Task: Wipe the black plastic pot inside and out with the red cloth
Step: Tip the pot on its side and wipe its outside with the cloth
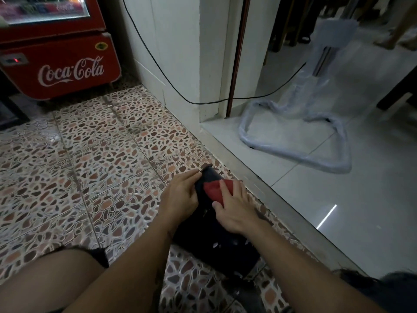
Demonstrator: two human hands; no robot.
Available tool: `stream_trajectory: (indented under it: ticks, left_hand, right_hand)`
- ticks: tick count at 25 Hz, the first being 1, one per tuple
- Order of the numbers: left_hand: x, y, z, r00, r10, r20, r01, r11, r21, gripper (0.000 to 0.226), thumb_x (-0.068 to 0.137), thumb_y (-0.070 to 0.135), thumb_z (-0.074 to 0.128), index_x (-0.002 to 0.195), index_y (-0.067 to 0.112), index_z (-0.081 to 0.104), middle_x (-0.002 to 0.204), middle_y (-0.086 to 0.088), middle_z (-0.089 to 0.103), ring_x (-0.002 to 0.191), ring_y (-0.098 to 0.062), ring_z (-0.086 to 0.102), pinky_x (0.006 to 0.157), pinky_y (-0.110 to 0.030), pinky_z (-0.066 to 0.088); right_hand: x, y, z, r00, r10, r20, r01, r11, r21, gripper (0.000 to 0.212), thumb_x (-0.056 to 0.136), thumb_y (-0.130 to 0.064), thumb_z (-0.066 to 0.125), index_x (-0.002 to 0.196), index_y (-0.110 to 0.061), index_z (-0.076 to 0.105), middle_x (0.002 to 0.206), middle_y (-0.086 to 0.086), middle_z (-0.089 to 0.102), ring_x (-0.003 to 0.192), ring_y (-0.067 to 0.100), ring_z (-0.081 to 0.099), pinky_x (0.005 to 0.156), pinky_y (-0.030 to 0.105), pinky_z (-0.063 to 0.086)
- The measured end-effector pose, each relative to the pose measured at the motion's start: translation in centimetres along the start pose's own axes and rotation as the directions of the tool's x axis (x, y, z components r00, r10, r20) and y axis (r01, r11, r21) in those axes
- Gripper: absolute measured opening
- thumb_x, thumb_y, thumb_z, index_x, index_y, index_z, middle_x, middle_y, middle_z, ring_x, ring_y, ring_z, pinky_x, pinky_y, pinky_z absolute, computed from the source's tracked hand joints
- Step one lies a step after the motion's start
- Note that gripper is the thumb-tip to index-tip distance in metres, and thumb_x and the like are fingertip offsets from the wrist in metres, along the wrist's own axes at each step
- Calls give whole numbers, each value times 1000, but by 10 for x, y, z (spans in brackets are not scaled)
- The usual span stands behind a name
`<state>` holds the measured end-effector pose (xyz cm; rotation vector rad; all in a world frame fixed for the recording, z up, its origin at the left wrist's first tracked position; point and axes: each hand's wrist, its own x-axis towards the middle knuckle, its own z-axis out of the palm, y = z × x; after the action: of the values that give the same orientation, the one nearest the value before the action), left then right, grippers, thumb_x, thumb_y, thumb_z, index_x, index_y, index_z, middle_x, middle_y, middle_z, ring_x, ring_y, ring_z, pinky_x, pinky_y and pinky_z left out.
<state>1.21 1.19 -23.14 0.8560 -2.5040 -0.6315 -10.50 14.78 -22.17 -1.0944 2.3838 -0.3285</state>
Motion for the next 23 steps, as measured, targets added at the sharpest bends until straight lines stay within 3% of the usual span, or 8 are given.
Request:
stream_trajectory:
  ticks: [6,10,13,14,16,18,20,23]
  left_hand:
    - [-2,-12,20,994,55,100,-59,998,37,60,95,11,39,154,22,34,161,8,28,151,-19,15,121,-32,13]
    - [8,-5,20,994,13,108,-8,999,-48,60,92,10,35,151,22,41,156,6,39,148,-22,23,119,-40,21]
    - [6,-1,24,992,-28,122,42,993,-113,61,91,6,37,149,26,44,153,7,44,149,-20,22,117,-37,19]
    - [5,1,25,992,-37,124,53,991,-126,62,90,4,38,148,26,45,152,7,45,149,-21,22,116,-35,18]
    - [8,3,27,989,-75,126,94,983,-157,62,89,1,39,146,25,47,151,5,48,147,-23,27,115,-31,18]
    - [14,6,27,980,-145,133,169,966,-197,60,90,0,40,143,25,51,146,1,54,141,-25,37,108,-28,24]
    - [19,9,26,967,-224,124,248,939,-237,58,89,1,43,138,27,56,134,-4,62,125,-25,50,92,-19,30]
    - [22,14,22,926,-328,186,369,892,-260,57,90,3,44,139,31,56,135,-3,63,121,-20,54,85,-11,27]
  right_hand:
    - [14,24,20,993,-80,-86,90,988,128,61,98,-59,27,156,-51,10,170,2,8,154,28,11,122,58,8]
    - [37,83,11,962,264,67,-272,924,267,57,105,-52,20,154,-29,38,158,12,41,141,32,40,117,48,28]
    - [46,96,-2,865,431,257,-501,704,503,53,104,-47,30,107,-14,72,96,11,74,89,23,68,88,37,49]
    - [53,91,-5,860,447,247,-503,665,552,50,102,-45,33,89,-14,71,71,7,70,69,18,66,73,35,48]
    - [66,64,-8,879,416,231,-465,644,608,49,99,-49,36,81,-16,67,56,2,63,62,19,62,64,33,43]
    - [76,30,-4,935,298,190,-350,701,621,49,99,-53,35,108,-20,70,89,8,75,94,30,66,81,37,48]
    - [74,12,15,996,90,19,-90,919,385,51,104,-43,25,150,-33,44,155,5,46,143,29,39,115,47,30]
    - [30,17,35,988,-116,-105,134,974,181,62,96,-42,14,158,-48,10,169,-11,7,153,9,0,123,42,-5]
